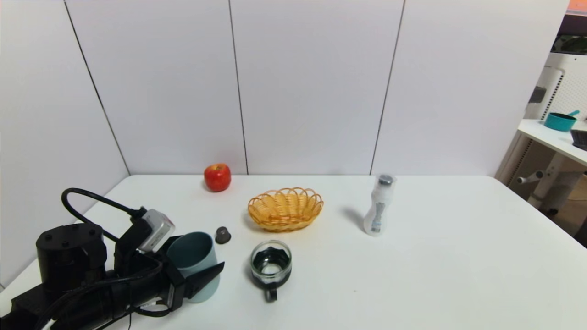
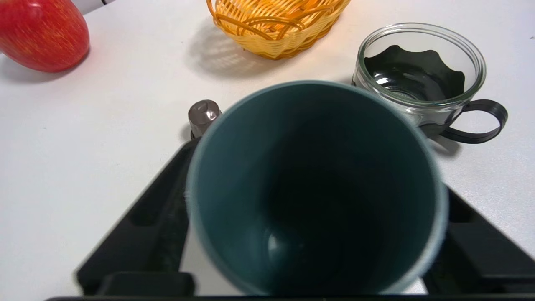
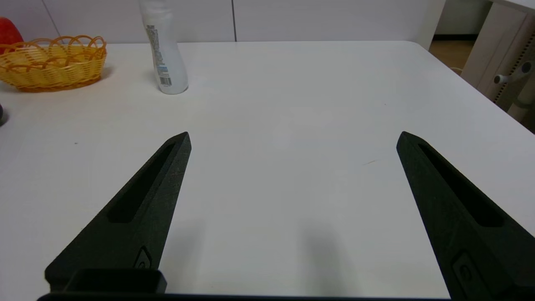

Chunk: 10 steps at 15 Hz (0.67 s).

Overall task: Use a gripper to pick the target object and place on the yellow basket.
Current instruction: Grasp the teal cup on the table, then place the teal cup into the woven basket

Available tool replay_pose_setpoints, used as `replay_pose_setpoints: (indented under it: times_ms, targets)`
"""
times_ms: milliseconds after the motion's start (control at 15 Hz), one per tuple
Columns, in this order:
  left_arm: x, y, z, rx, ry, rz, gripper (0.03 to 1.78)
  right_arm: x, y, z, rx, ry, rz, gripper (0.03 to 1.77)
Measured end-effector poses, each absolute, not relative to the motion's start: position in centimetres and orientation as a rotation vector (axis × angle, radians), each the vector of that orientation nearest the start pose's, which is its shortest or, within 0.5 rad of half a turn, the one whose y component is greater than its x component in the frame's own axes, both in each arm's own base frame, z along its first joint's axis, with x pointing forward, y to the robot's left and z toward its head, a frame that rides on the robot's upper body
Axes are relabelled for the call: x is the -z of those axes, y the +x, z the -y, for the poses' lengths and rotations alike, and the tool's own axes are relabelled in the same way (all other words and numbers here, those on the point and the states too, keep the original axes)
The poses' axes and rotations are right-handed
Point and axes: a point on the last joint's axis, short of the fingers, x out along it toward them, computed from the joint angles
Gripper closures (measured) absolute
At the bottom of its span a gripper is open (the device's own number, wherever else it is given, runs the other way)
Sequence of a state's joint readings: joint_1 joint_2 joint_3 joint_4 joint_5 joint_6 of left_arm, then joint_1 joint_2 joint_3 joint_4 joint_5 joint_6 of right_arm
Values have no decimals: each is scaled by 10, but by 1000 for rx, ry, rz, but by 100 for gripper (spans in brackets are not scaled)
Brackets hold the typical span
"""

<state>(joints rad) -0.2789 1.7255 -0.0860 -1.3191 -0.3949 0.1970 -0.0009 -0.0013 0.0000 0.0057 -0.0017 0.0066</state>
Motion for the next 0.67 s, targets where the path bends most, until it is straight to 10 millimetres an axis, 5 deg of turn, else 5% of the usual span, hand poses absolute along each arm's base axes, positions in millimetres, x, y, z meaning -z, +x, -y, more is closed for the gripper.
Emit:
replay_pose_setpoints:
  times_ms: [133,400,667]
  targets:
    - [-85,195,65,698,168,-260,62,-75,-23,0,3,7,-5,10]
    - [-87,196,65,698,170,-250,63,-75,-23,0,3,6,-5,10]
    - [-117,220,79,715,181,-92,63,-75,-23,0,3,7,-4,10]
